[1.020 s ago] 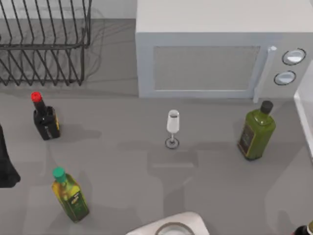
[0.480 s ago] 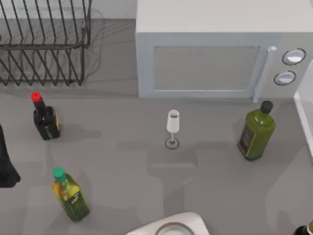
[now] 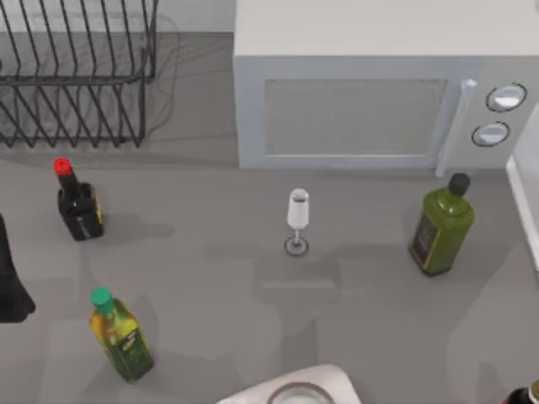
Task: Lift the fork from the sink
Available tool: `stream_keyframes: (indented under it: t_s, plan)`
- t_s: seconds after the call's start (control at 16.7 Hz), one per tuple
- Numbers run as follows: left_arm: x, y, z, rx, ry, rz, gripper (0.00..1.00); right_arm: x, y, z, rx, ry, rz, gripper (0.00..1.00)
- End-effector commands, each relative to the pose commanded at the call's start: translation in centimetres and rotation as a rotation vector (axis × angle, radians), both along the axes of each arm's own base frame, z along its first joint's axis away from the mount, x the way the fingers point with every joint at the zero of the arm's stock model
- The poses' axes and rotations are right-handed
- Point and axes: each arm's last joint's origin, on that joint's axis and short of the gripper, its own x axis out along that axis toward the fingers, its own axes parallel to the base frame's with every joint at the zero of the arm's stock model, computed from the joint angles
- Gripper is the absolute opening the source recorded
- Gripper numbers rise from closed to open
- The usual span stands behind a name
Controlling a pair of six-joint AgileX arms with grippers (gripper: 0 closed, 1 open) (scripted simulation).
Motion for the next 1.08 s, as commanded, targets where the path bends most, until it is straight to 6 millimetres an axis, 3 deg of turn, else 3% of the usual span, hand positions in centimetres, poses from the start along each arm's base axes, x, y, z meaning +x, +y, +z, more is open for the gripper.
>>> stream_keyframes:
  t_s: [0.48, 0.6, 0.84, 0.96, 1.08]
  plan:
    - [0.0, 0.0, 0.0, 0.0, 0.0, 0.0, 1.0, -0.4, 0.1, 11.8, 0.003, 0.012, 0.0, 0.0]
    - [0.0, 0.0, 0.0, 0.0, 0.0, 0.0, 1.0, -0.5, 0.2, 12.8, 0.001, 0.004, 0.0, 0.0]
    - [0.0, 0.0, 0.0, 0.0, 0.0, 0.0, 1.0, -0.5, 0.3, 12.7, 0.002, 0.006, 0.0, 0.0]
    - [0.0, 0.0, 0.0, 0.0, 0.0, 0.0, 1.0, -0.7, 1.8, 14.0, -0.002, -0.001, -0.001, 0.0]
    - [0.0, 0.0, 0.0, 0.0, 0.0, 0.0, 1.0, -1.6, 5.1, 16.8, -0.009, -0.019, -0.008, 0.0]
